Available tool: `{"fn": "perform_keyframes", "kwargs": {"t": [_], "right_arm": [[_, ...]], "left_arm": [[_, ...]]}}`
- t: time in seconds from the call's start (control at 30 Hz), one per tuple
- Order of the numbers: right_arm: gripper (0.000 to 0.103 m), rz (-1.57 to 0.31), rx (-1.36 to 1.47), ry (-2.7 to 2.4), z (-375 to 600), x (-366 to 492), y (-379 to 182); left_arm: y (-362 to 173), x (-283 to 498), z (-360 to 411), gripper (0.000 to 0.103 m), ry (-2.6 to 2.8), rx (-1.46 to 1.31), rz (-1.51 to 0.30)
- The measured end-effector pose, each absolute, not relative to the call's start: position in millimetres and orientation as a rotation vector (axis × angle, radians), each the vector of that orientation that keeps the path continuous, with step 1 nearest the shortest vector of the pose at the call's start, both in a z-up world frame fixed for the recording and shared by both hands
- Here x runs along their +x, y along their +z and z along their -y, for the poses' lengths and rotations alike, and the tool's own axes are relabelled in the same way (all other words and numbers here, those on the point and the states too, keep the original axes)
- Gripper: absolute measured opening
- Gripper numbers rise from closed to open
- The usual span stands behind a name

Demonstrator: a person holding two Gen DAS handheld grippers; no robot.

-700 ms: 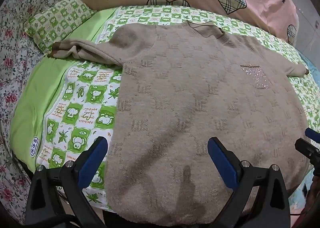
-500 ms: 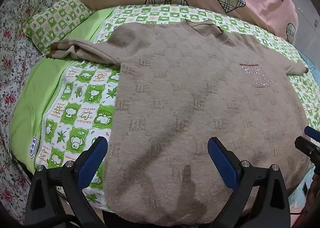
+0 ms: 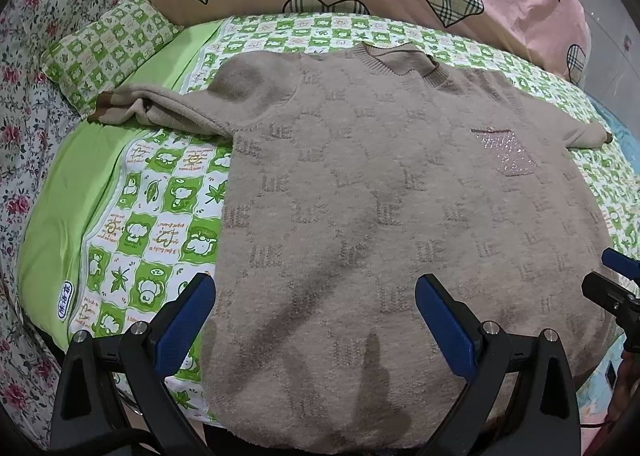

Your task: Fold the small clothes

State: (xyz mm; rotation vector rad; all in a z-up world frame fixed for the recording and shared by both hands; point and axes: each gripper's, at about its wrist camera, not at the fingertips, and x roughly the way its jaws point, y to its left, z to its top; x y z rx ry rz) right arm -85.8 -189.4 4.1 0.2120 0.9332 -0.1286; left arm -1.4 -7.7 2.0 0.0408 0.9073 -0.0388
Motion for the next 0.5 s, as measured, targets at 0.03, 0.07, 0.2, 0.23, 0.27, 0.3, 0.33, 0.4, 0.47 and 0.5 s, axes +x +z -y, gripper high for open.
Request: {"fn": "perform_keyframes", "kwargs": {"t": [0.03, 0.07, 0.2, 0.23, 0.27, 0.3, 0.33, 0.4, 0.47, 0.5], "right_arm": [[0.103, -0.942, 0.208, -0.133, 189.5, -85.6, 3.3], [0.103, -0.946, 0.208, -0.134, 189.4, -85.5, 3.4], [0.103, -0.938, 0.214, -0.132, 189.9, -85.3, 4.5], [0.103, -0.931, 0.214, -0.131, 190.1, -85.2, 5.0], [0.103, -0.933, 0.211, -0.134, 189.7, -85.2, 5.2], [0.103, -0.936, 0.206, -0.138, 190.0, -84.9, 5.3], [0.103, -0.941, 0.205, -0.14, 189.1, -85.1, 5.1], [0.103, -0.94, 0.209, -0.135, 189.5, -85.0, 5.6], [0.103, -0.949, 0.207, -0.138, 190.1, -84.6, 5.8], [0.103, -0.947, 0.21, -0.136, 190.7, -84.3, 6.4]], "left_arm": [[1.9, -1.0, 8.1, 0.1, -0.036, 0.047, -0.914], [1.5, -0.2, 8.2, 0.1, -0.034, 0.051, -0.928], [1.1, -0.2, 8.5, 0.1, -0.039, 0.044, -0.937], [1.2, -0.3, 8.6, 0.1, -0.04, 0.043, -0.937], [1.0, -0.3, 8.8, 0.1, -0.042, 0.039, -0.939], [1.1, -0.4, 9.1, 0.1, -0.042, 0.039, -0.94], [1.0, -0.1, 9.2, 0.1, -0.043, 0.04, -0.941], [1.7, 1.3, 10.3, 0.1, -0.037, 0.052, -0.94], [2.1, 2.2, 11.3, 0.1, -0.032, 0.064, -0.938], [2.2, 2.9, 12.0, 0.1, -0.03, 0.07, -0.939]]}}
